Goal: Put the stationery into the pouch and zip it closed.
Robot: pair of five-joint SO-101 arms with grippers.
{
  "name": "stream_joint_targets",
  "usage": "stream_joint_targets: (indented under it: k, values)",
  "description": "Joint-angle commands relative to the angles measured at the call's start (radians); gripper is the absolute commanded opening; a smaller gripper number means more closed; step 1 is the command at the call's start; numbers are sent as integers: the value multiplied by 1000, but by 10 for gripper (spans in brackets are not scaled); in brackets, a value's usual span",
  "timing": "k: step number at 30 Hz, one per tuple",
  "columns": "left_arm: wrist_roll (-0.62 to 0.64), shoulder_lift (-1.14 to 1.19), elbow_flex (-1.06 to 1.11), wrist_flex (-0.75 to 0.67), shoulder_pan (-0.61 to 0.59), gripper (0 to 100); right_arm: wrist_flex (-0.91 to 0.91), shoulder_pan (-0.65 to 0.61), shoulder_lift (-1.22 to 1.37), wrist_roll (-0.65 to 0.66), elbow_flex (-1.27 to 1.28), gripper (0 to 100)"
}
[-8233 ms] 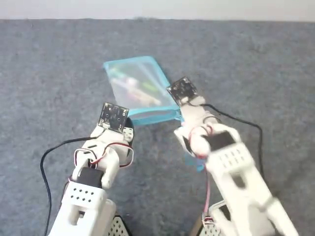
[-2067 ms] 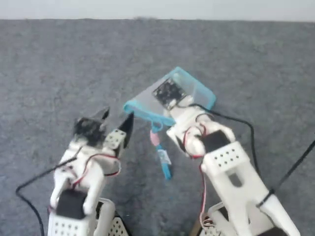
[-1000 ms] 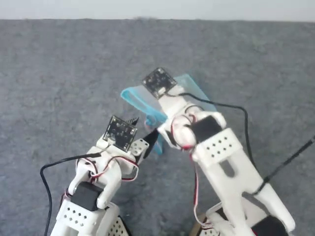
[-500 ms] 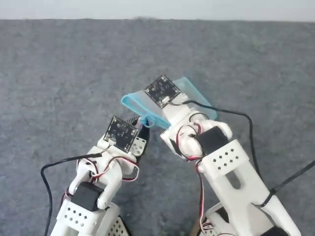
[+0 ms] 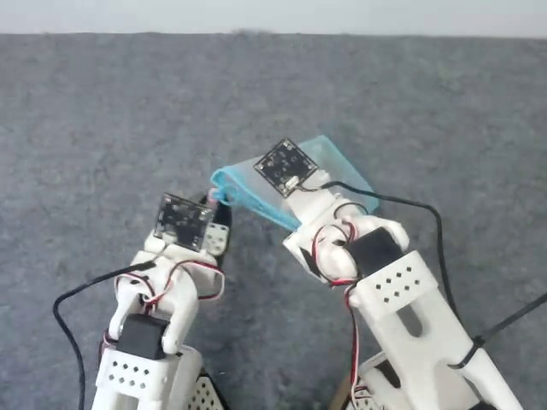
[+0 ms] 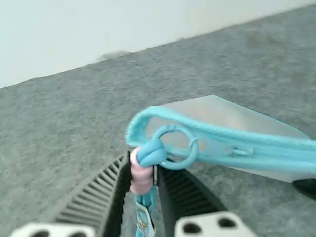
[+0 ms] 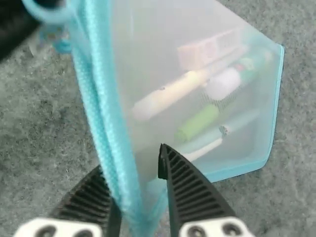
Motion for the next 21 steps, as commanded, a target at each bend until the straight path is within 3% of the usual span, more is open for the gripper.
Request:
stream_joint_targets:
  k: [1,9,21]
  values:
    - [-6,8,-16,-44,-68,11,4,33,-4,38,21,6]
    - [-3,8,-16,-81,-152,11,-1,56,-4,51,34,6]
    - [-2,8,-18,-87,-193,11,4,280,7,201,51,6]
